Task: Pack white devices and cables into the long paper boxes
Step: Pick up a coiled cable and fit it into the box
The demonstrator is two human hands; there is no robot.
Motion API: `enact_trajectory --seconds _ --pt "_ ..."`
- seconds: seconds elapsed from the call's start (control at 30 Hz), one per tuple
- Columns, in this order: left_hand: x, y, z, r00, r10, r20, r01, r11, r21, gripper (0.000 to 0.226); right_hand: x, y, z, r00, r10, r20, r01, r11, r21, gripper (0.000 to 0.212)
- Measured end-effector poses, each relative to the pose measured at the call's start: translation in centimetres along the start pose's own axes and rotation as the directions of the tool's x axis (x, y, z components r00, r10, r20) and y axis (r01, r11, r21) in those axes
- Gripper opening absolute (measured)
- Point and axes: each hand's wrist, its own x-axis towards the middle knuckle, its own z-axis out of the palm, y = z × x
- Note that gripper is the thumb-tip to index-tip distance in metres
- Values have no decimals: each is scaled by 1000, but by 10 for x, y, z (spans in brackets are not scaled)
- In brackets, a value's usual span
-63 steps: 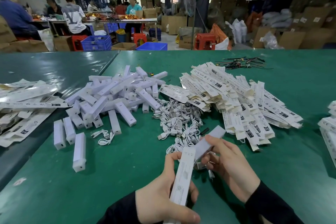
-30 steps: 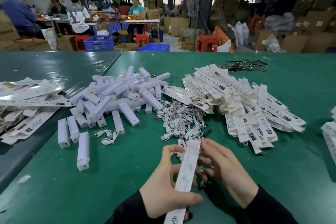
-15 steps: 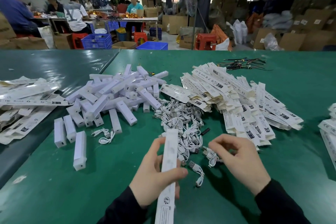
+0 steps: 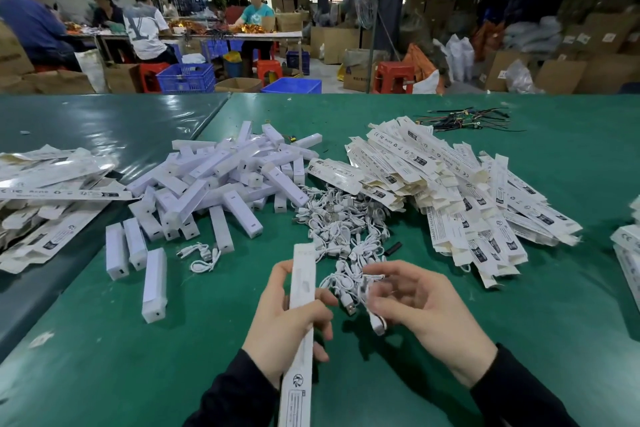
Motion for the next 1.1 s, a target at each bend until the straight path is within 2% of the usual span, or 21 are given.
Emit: enact_trajectory --seconds 0.03,0.1,0.17,0.27,0.37,0.43,0.53,0.6,0.67,0.73,0.9,1.0,1.1 --pt "-1 0 2 1000 11 22 -12 1000 10 55 -1 0 4 1000 1 16 -3 992 128 31" --pt "-4 1 5 998 36 51 -38 999 36 58 -3 -1 12 999 -4 37 -6 965 261 34" --pt "-6 2 7 996 61 57 -65 996 61 62 -4 0 19 1000 17 13 -20 955 295 32" --pt "-8 2 9 995 92 29 -95 992 89 61 -6 0 26 995 98 1 -92 930 355 19" --pt "-7 2 7 993 115 -4 -114 989 89 62 -6 -5 28 978 176 112 -207 872 444 8" --pt "-6 2 6 992 127 -9 -125 988 91 63 -6 -7 26 956 241 168 -293 828 479 15" --pt "-7 1 8 990 140 7 -140 985 102 64 -5 -9 22 919 326 223 -393 802 449 33" --pt "-7 0 9 990 143 8 -143 983 111 64 -5 -9 19 873 384 300 -482 774 410 53" --pt "-8 1 8 989 150 -5 -148 982 118 63 -6 -13 16 821 408 400 -553 742 378 54" --pt "-8 2 8 988 155 -4 -153 981 122 62 -7 -15 13 809 391 438 -558 746 363 48" --pt "-8 3 10 989 147 -6 -145 982 118 58 -4 -11 17 830 405 383 -540 755 372 53" --pt "-9 1 11 992 121 37 -124 986 107 57 -4 -12 19 821 450 353 -563 743 363 52" --pt "-10 -2 12 992 81 99 -94 986 139 56 -5 -9 20 832 463 305 -546 780 307 54"
